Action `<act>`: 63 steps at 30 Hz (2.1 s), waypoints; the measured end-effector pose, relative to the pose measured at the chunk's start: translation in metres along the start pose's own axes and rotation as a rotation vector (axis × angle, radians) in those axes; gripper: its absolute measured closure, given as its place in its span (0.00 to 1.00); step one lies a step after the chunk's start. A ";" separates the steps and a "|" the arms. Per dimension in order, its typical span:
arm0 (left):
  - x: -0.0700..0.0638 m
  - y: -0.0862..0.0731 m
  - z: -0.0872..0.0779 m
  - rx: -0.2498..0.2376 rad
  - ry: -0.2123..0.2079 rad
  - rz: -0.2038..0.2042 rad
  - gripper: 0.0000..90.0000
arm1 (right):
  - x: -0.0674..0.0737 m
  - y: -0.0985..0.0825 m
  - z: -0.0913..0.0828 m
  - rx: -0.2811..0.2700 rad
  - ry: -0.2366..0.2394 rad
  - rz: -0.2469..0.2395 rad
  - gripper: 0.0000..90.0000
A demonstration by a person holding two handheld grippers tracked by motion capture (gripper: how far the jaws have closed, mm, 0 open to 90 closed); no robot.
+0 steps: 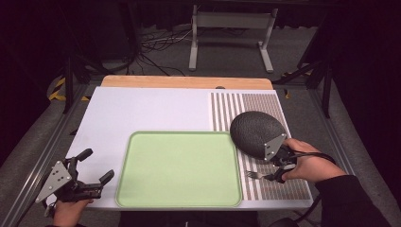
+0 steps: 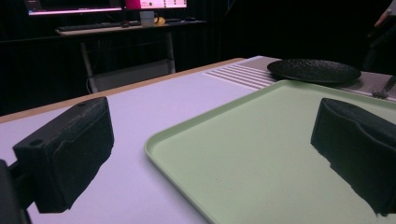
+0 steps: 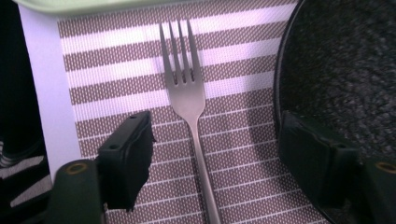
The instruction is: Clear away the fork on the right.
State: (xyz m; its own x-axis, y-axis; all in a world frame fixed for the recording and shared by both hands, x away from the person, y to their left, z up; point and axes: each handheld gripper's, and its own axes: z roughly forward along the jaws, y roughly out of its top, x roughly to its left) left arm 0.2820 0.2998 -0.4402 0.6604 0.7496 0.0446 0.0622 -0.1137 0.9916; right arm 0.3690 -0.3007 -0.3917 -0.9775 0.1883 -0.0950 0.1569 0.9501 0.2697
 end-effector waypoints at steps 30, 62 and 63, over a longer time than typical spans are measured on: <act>0.000 0.000 0.000 0.001 -0.001 -0.002 0.00 | -0.004 -0.004 0.021 0.259 0.094 -0.175 0.91; 0.000 0.000 0.000 0.001 0.000 -0.003 0.00 | -0.001 0.001 -0.008 0.163 0.038 -0.175 0.94; 0.000 0.000 0.000 0.001 0.000 -0.003 0.00 | 0.000 0.002 -0.009 0.152 0.034 -0.173 0.94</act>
State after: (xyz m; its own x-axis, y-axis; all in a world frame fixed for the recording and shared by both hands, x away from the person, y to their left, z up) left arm 0.2818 0.2995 -0.4403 0.6601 0.7500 0.0414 0.0652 -0.1122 0.9915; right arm 0.3685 -0.3008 -0.3826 -0.9955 0.0128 -0.0942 0.0029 0.9945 0.1047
